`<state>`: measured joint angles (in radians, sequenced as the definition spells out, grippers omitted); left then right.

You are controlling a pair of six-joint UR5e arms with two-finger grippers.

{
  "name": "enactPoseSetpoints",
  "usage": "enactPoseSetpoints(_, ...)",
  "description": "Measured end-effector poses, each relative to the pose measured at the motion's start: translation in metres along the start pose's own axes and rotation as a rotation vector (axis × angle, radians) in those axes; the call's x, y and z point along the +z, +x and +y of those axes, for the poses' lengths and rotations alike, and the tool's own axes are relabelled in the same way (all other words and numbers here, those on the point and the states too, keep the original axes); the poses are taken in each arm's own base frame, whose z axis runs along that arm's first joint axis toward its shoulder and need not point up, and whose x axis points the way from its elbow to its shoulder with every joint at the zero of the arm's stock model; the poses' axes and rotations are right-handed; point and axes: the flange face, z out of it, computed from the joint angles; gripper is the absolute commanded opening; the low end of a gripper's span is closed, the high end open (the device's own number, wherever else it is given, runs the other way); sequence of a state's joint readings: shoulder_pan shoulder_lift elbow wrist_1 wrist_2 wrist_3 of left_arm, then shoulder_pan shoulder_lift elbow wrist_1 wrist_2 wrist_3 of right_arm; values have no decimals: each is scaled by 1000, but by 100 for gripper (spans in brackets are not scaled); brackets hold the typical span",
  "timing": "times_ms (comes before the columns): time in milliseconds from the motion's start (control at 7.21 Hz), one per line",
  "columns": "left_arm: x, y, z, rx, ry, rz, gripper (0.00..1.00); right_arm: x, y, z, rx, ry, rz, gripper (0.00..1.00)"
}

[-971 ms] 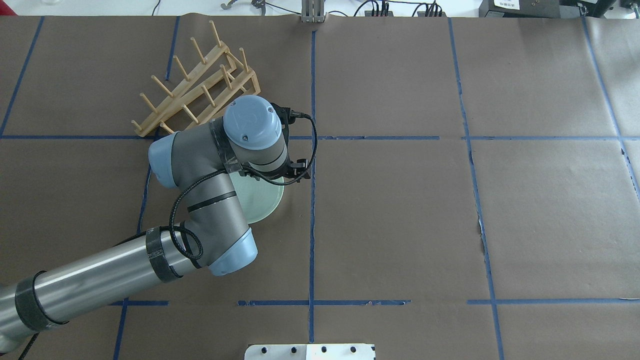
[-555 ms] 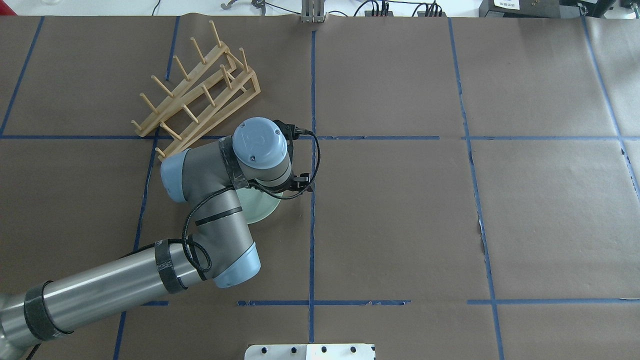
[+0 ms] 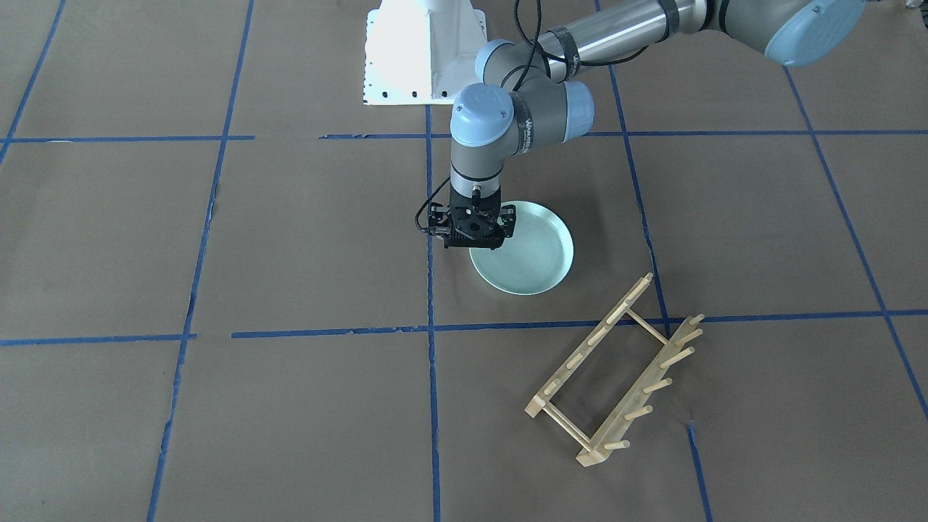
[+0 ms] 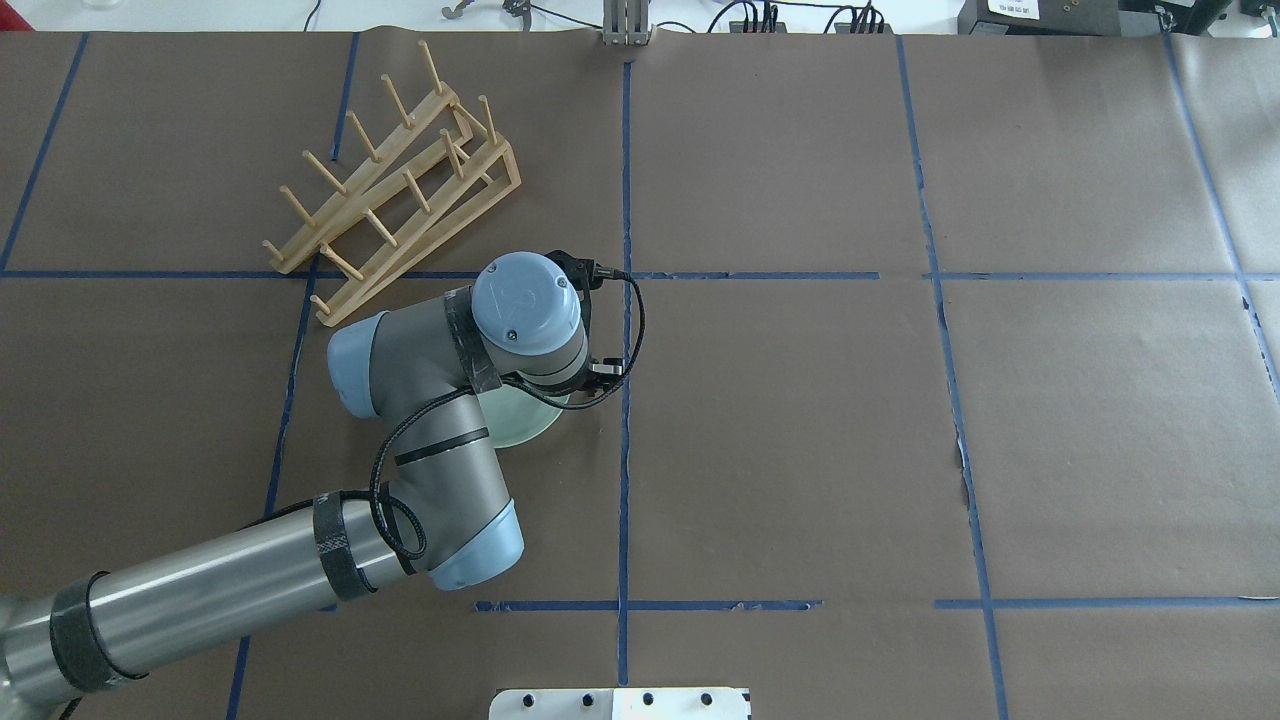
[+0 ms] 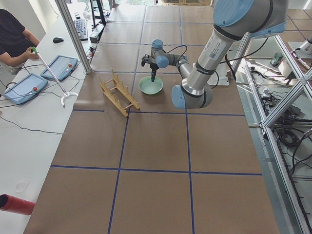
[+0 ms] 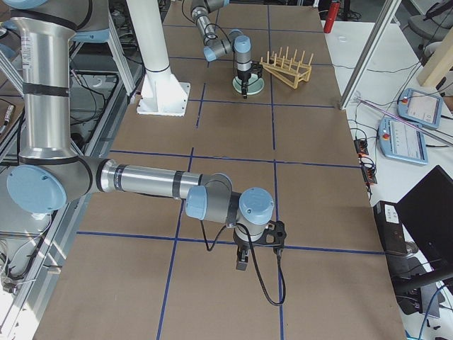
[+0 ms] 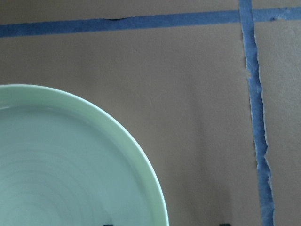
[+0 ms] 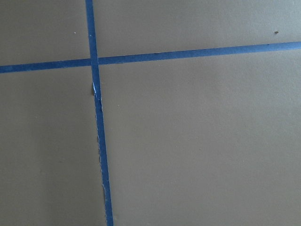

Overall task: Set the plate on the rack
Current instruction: 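Lower the left gripper to the plate's rim and close on it, then lift the plate with the left gripper and tilt it upright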

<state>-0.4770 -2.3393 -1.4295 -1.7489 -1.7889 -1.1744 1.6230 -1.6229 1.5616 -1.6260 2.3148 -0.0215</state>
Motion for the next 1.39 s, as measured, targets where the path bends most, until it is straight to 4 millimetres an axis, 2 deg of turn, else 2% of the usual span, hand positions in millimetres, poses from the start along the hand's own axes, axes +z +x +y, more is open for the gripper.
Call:
enactPoseSetpoints(277,-2,1,0,2,2,4,21,0,0,0,0,0,0,100)
enactPoseSetpoints(555,-9,2,1,6,6,11,0,0,0,0,0,0,0,100)
enactPoseSetpoints(832,-23,3,0,7,15,28,0,0,0,0,0,0,0,100)
enactPoseSetpoints(971,-41,-1,-3,2,27,36,0,0,0,0,-1,1,0,100)
enactPoseSetpoints(1109,-74,-10,-12,-12,49,38,0,0,0,0,0,0,0,100)
enactPoseSetpoints(1248,-123,-22,-29,-36,86,45,0,0,0,0,0,0,0,100)
enactPoseSetpoints(1387,-180,-40,-49,-69,123,75,0,0,0,0,0,0,0,100)
